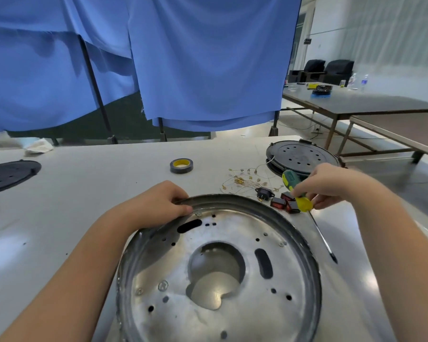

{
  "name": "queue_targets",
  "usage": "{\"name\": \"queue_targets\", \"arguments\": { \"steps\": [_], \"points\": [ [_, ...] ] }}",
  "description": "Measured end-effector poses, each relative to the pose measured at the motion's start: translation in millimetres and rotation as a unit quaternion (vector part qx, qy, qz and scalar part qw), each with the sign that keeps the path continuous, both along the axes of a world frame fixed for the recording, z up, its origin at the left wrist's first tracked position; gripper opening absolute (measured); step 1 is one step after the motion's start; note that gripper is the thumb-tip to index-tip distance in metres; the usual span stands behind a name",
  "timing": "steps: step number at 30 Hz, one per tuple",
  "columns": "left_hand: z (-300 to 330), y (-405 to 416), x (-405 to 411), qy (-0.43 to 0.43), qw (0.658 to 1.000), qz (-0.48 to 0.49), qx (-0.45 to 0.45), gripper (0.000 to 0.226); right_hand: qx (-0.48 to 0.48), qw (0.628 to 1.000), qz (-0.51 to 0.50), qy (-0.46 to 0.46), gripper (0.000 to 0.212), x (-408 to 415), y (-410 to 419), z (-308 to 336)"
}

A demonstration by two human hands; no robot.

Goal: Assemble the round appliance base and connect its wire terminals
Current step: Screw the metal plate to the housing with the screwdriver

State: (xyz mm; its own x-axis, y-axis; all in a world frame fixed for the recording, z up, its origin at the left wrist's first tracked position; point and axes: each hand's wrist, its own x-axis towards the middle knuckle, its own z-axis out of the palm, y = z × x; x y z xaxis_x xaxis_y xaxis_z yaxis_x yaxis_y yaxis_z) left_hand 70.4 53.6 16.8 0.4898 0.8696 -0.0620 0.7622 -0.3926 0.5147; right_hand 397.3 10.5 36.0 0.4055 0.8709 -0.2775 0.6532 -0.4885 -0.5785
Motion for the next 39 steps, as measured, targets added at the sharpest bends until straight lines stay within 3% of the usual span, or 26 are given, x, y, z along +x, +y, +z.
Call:
{"name": "queue_targets", "arguments": {
  "steps": [4, 11, 18, 27, 35, 39],
  "points": [
    [0, 4, -5, -0.029, 0.999, 0.019, 0.003, 0.038, -0.044, 0.999, -0.025, 0.011, 0.040, 17, -6, 0],
    [0, 3, -4, -0.074, 0.997, 0.018, 0.019, 0.025, -0.092, 0.994, -0.048, -0.016, 0.034, 22, -12, -9],
    [1, 4, -5, -0.088, 0.994, 0.032, 0.056, 0.023, -0.103, 0.994, -0.046, 0.001, 0.041, 15, -13, -9],
    [2, 3, -6, -0.135, 0.988, 0.039, 0.060, 0.023, -0.076, 0.992, -0.030, -0.100, 0.058, 14, -9, -22],
    [6, 5, -11, -0.166, 0.982, 0.054, 0.073, 0.021, -0.076, 0.993, -0.035, -0.087, 0.052, 20, -7, -31],
    [9, 3, -12, -0.176, 0.979, 0.062, 0.085, 0.021, -0.100, 0.986, -0.011, -0.136, 0.065, 19, -8, -25]
  ]
}}
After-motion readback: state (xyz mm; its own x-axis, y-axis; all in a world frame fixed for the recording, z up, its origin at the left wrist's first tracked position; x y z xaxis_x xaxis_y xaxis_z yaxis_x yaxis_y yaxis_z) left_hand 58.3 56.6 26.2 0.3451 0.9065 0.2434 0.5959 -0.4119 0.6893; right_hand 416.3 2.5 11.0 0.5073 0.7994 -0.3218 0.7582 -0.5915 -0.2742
